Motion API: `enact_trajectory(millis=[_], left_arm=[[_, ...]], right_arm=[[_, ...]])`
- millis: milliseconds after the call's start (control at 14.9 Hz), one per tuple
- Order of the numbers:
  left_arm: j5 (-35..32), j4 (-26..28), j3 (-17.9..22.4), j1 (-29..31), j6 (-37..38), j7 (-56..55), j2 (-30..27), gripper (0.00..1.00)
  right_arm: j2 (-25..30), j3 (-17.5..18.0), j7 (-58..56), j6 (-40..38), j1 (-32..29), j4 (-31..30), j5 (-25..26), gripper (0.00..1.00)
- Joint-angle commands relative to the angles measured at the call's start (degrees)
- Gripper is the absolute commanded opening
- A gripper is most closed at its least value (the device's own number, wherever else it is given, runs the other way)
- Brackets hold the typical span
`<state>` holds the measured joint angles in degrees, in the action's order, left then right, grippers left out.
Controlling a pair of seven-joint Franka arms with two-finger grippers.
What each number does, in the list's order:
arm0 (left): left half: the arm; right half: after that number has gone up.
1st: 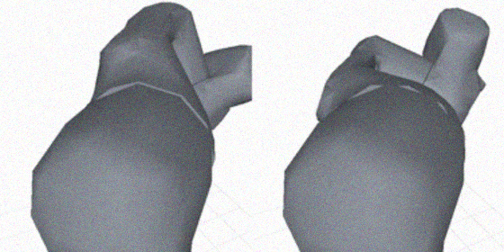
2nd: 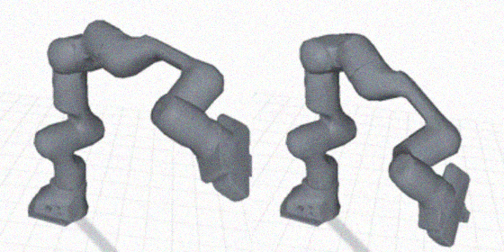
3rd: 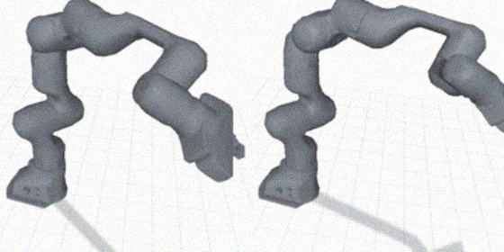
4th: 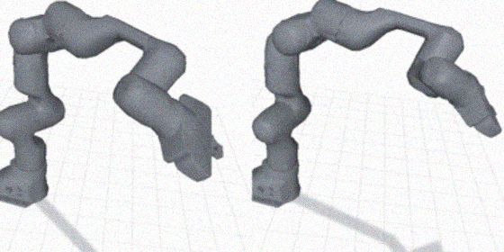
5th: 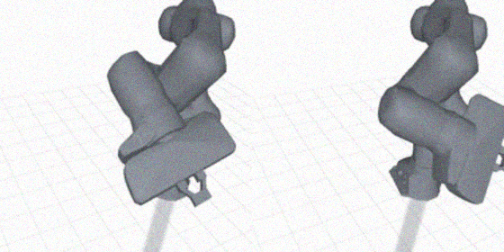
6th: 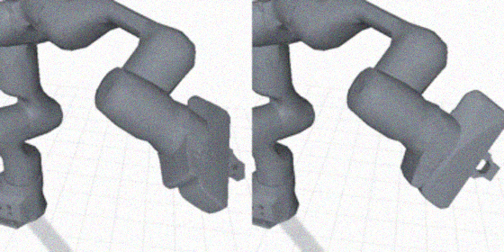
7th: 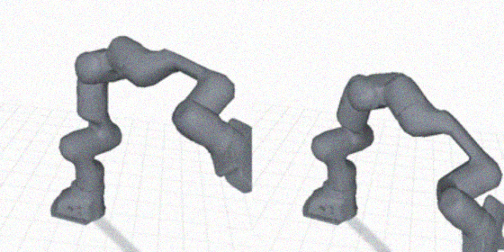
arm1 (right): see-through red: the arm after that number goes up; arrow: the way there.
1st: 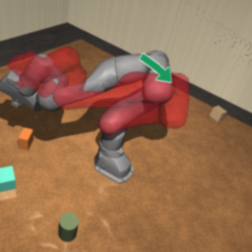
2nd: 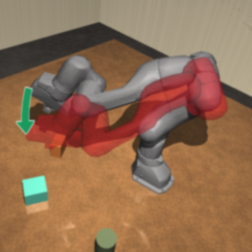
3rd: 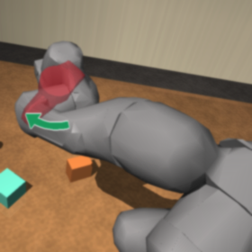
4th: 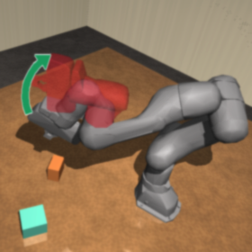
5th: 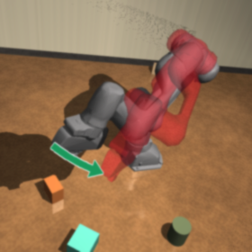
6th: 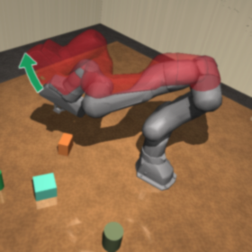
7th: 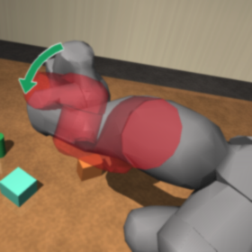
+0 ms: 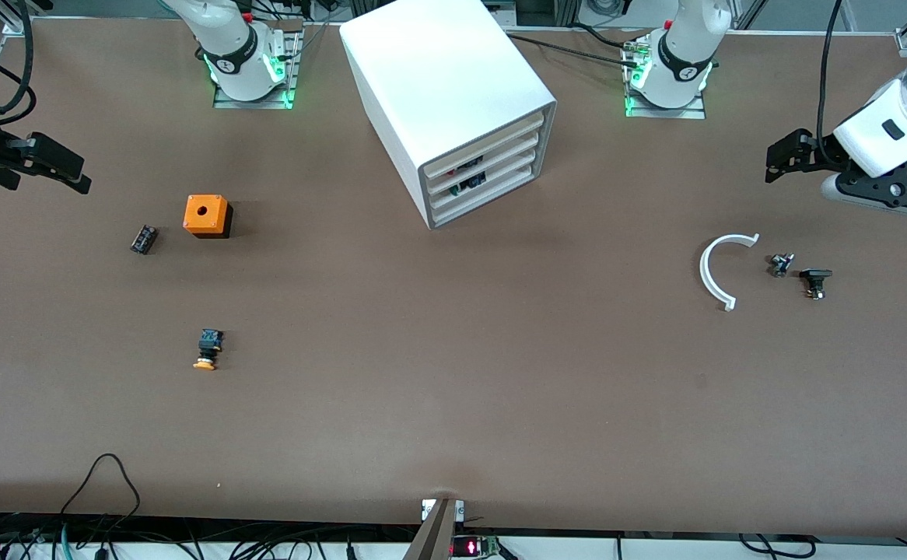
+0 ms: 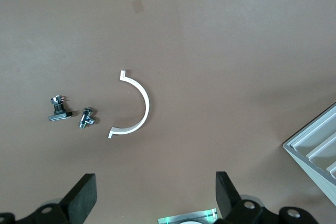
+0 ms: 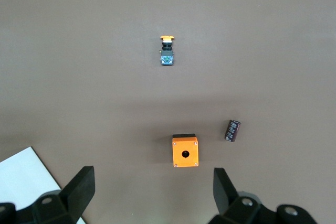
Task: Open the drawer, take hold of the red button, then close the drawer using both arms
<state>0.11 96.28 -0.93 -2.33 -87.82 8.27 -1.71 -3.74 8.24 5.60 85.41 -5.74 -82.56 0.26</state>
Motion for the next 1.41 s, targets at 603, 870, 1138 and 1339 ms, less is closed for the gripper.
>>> enact_trajectory(millis=[603,870,1138,1339], left_arm=[[0.6,-2.59,0.31,-0.48,1.34,0.43,1.1,1.0],[0.51,-2.68,0.31,-0.57,1.42,0.34,1.18,1.0],[0.51,-2.68,0.31,-0.57,1.42,0.34,1.18,1.0],[0.51,-2.68,0.31,-0.57,1.42,0.34,1.18,1.0]], right_arm=[[0.75,0.55,0.47,-1.56,-0.06,-1.45,-0.17,1.0],[-1.7,0.46,-0.06,1.77,-0.15,-2.25,-0.17,1.0],[-5.39,0.46,-0.76,2.91,-0.07,-2.25,-0.17,1.0],[-8.91,0.46,-0.59,4.49,0.11,-2.16,-0.17,1.0]])
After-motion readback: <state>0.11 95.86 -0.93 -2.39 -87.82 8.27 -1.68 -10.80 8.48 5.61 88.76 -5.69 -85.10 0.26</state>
